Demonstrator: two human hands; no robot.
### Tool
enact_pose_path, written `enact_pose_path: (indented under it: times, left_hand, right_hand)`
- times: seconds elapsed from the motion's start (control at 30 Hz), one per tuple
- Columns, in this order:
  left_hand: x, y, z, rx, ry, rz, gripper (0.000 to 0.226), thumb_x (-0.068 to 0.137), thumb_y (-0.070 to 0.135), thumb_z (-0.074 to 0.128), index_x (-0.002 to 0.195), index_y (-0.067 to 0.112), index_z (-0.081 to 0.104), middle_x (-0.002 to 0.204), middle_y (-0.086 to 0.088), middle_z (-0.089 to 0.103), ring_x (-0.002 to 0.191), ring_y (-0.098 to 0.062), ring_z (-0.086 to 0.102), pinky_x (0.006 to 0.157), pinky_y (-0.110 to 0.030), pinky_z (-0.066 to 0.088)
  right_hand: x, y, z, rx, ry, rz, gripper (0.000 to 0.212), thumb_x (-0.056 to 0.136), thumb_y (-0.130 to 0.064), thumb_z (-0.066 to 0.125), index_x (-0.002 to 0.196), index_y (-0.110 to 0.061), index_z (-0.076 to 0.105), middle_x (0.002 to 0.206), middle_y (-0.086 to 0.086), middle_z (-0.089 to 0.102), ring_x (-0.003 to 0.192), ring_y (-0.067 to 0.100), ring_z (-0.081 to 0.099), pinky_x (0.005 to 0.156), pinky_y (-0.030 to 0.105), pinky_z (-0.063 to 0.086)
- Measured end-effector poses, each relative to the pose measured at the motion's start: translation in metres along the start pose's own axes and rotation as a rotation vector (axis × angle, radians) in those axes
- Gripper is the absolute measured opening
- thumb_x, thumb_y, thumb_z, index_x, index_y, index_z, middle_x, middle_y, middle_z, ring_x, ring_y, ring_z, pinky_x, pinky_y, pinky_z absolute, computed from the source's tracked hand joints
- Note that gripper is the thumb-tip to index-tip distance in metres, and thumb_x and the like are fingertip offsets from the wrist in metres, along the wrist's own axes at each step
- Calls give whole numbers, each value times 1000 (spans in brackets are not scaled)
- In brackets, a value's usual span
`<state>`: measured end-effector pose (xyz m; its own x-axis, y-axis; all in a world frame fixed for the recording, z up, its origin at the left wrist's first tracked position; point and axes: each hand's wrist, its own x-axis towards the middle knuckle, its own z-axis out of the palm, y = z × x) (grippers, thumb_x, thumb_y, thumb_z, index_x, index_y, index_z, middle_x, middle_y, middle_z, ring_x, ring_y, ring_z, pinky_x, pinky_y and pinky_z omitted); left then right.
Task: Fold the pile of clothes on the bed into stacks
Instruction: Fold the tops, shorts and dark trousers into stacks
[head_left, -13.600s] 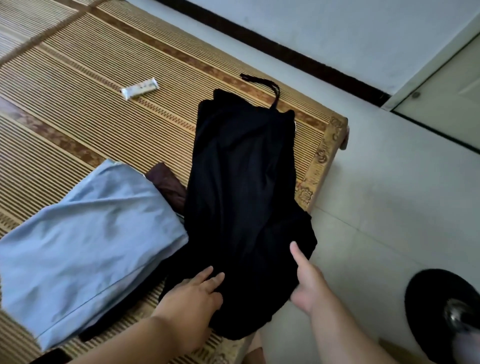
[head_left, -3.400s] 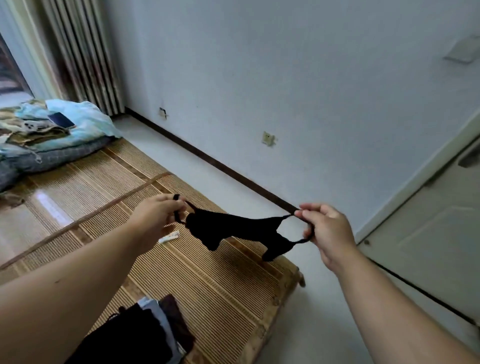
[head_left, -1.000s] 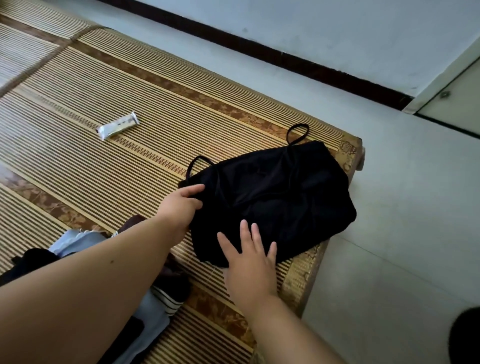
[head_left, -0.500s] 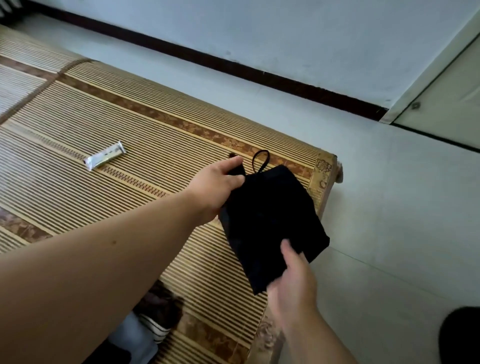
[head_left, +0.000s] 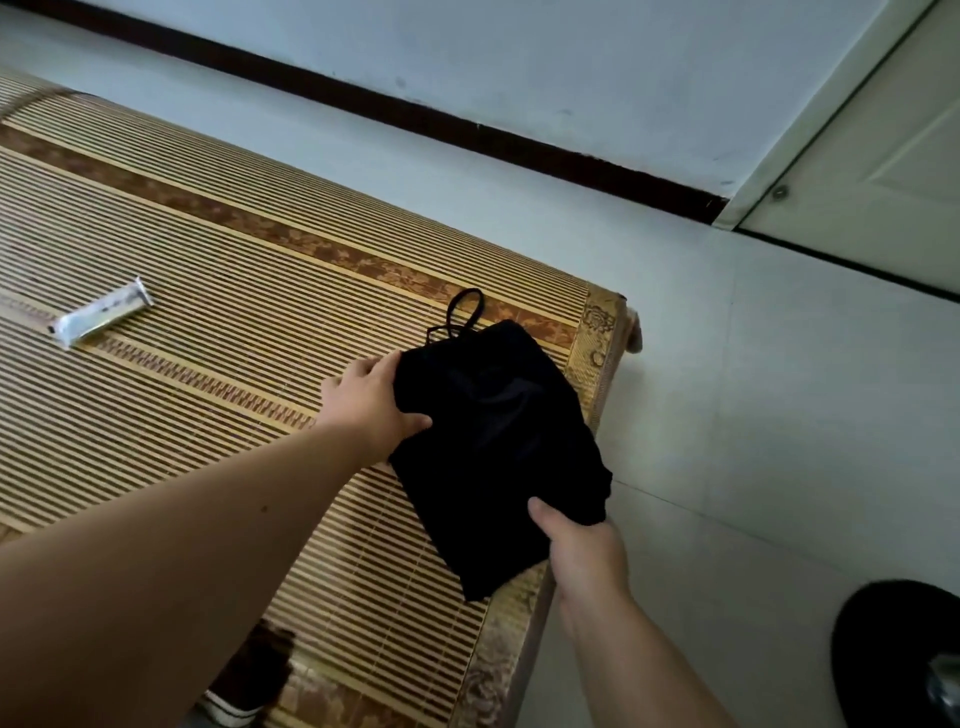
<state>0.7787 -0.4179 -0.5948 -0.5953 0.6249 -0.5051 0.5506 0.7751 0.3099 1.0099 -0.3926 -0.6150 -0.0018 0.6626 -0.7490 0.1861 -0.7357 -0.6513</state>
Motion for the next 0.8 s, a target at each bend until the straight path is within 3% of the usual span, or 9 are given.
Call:
enact_pose_path:
  times: [0.1,0.2,0.3,0.43,0.47,0.57,0.63,0.7,0.8]
  left_hand:
    - [1,6,3,26,185,9,71,82,48,67,144,37,33,137,-7,36,127,-31,32,101,-45,37]
    - [-24,8,17,-11,328,250,61,85,57,52,141,35,40,139,-2,38,129,-24,28,109,-42,30]
    - [-69,2,44,57,169,583,84,75,75,39,145,28,40,154,-3,32,145,-27,17,118,-47,19]
    - [-100,-10,86,349,-126,715,100,74,79,39,153,33,-2,155,9,-31,141,-20,-35,114,-40,-15]
    - [-103,-12,92,394,-135,682,97,79,74,40,153,32,-8,157,7,-30,141,-22,-32,114,-38,-16]
    - [-108,-13,97,446,-62,593,75,95,50,37,154,29,-4,147,-3,17,129,-27,16,115,-40,16]
    - [-108,-11,91,468,-37,597,64,99,29,34,154,28,-1,134,-3,28,115,-25,29,104,-37,32]
    - [-106,-10,82,464,-49,599,61,99,20,36,153,30,10,129,-3,36,112,-24,36,94,-35,40]
    - [-111,-21,63,280,-142,540,51,93,24,50,140,40,39,128,8,49,118,-15,46,99,-30,42]
  right_hand:
    - [5,-3,-3,-27,93,-84,34,82,-19,76,113,-11,65,91,-3,69,80,13,65,60,22,46]
    - [9,-10,-9,-13,118,-173,56,80,-24,78,130,-16,53,112,-7,63,92,11,63,69,21,46]
    - [14,-26,-8,-59,134,-199,73,82,-16,77,144,-20,40,134,4,53,115,22,56,89,31,45]
    - [20,-35,-8,-246,135,-237,50,84,-12,73,131,-15,55,124,7,61,108,25,61,89,33,48]
    - [20,-35,-9,-270,117,-231,43,84,-13,73,125,-15,59,115,5,65,99,22,63,84,32,49]
    - [20,-34,-13,-378,50,-190,12,85,-19,72,94,-18,64,90,0,69,83,21,65,76,37,52]
    - [17,-30,-20,-435,44,-191,15,86,-22,70,77,-15,61,77,2,67,73,23,63,69,39,51]
    - [10,-26,-28,-462,35,-194,20,86,-23,69,73,-11,60,73,7,65,66,24,58,62,36,46]
    - [-5,-23,-40,-481,-64,-130,11,85,-18,69,83,-11,60,77,6,65,66,20,58,55,30,43]
